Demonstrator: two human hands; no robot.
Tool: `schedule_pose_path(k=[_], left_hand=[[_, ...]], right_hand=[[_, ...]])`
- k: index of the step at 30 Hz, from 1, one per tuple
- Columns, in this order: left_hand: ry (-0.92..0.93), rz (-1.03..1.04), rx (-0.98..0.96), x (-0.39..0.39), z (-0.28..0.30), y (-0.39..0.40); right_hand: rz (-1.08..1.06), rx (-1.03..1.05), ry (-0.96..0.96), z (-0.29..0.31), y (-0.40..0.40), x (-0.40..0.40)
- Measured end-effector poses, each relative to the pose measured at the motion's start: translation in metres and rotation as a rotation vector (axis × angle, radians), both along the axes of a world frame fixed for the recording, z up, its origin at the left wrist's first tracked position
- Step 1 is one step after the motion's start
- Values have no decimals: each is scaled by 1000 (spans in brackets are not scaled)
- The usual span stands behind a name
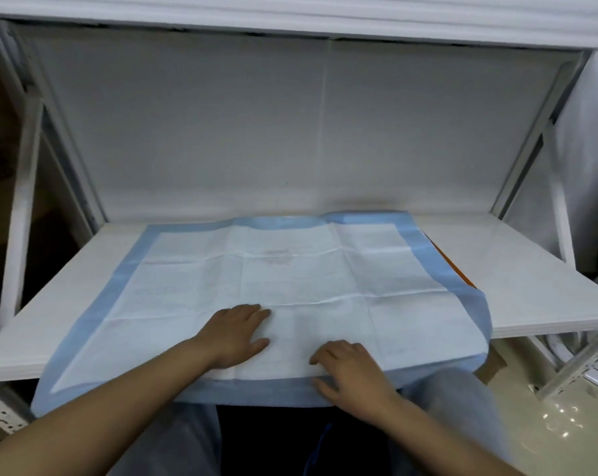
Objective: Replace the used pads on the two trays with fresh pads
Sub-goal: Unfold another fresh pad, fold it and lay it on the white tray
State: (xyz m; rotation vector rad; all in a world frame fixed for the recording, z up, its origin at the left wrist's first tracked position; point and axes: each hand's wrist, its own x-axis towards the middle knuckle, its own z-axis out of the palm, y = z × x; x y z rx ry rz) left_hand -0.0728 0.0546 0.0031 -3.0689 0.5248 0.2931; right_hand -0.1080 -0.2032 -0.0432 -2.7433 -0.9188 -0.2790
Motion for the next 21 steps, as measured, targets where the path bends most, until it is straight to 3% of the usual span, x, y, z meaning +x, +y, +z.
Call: schedule_pose_path(k=[8, 17, 21], left_hand=[[195, 36, -33, 31, 0, -16], [218, 6, -56, 34, 4, -19], [254, -3, -68, 36, 12, -22]], right_hand=[[29, -273, -25, -43, 33, -6], [-26, -13, -298, -39, 31, 15], [-25, -45, -326, -21, 28, 15]])
